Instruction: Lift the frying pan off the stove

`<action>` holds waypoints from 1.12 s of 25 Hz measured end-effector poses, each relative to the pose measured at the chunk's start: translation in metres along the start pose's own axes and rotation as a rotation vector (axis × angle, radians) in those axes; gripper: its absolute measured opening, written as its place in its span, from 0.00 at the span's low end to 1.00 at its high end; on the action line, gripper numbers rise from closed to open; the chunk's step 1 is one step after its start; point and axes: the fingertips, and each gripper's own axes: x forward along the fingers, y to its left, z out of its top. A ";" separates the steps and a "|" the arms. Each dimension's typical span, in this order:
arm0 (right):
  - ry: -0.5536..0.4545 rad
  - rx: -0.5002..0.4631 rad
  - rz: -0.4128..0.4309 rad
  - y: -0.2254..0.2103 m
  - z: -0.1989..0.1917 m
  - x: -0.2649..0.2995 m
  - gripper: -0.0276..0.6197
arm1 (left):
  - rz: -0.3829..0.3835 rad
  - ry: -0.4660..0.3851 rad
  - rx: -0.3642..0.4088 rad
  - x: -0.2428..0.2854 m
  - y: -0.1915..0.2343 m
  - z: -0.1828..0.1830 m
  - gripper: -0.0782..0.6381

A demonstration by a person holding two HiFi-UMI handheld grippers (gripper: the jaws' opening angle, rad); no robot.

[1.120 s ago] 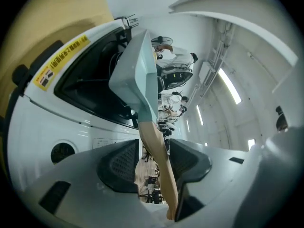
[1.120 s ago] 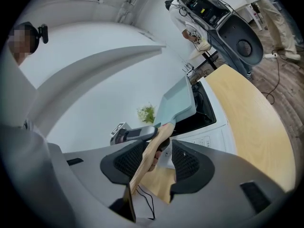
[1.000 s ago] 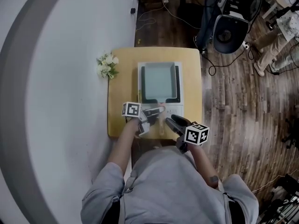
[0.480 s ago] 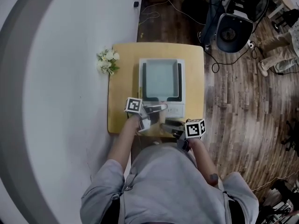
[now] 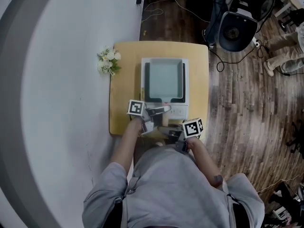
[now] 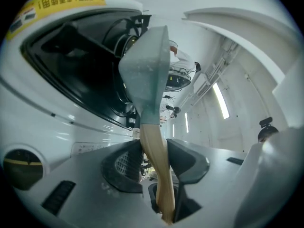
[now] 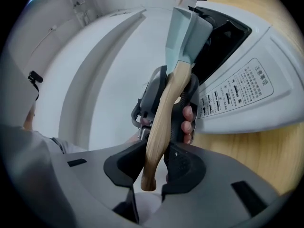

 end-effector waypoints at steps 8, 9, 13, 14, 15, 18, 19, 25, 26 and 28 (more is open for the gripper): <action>0.049 -0.043 -0.032 0.001 -0.005 -0.008 0.21 | 0.031 0.051 0.044 0.006 0.003 -0.004 0.31; 0.053 -0.050 -0.037 0.000 -0.008 -0.009 0.21 | 0.027 0.049 0.042 0.007 -0.001 -0.006 0.31; 0.062 -0.093 -0.034 0.008 -0.016 -0.011 0.21 | 0.016 0.031 0.072 0.005 -0.015 -0.015 0.30; 0.066 -0.110 -0.031 0.014 -0.018 -0.014 0.21 | 0.025 0.031 0.103 0.005 -0.021 -0.019 0.30; 0.067 -0.127 -0.028 0.020 -0.020 -0.016 0.20 | 0.033 0.034 0.135 0.006 -0.027 -0.022 0.30; 0.063 -0.184 -0.023 0.032 -0.026 -0.014 0.20 | 0.052 0.043 0.202 0.002 -0.041 -0.030 0.30; 0.061 -0.206 -0.024 0.035 -0.029 -0.012 0.20 | 0.059 0.046 0.220 -0.001 -0.045 -0.033 0.30; 0.033 -0.323 -0.024 0.058 -0.048 -0.014 0.20 | 0.065 0.080 0.417 -0.003 -0.077 -0.058 0.30; 0.032 -0.334 -0.021 0.065 -0.050 -0.017 0.20 | 0.067 0.084 0.434 -0.001 -0.086 -0.063 0.30; 0.036 -0.351 -0.019 0.077 -0.058 -0.022 0.20 | 0.069 0.087 0.456 0.000 -0.098 -0.075 0.30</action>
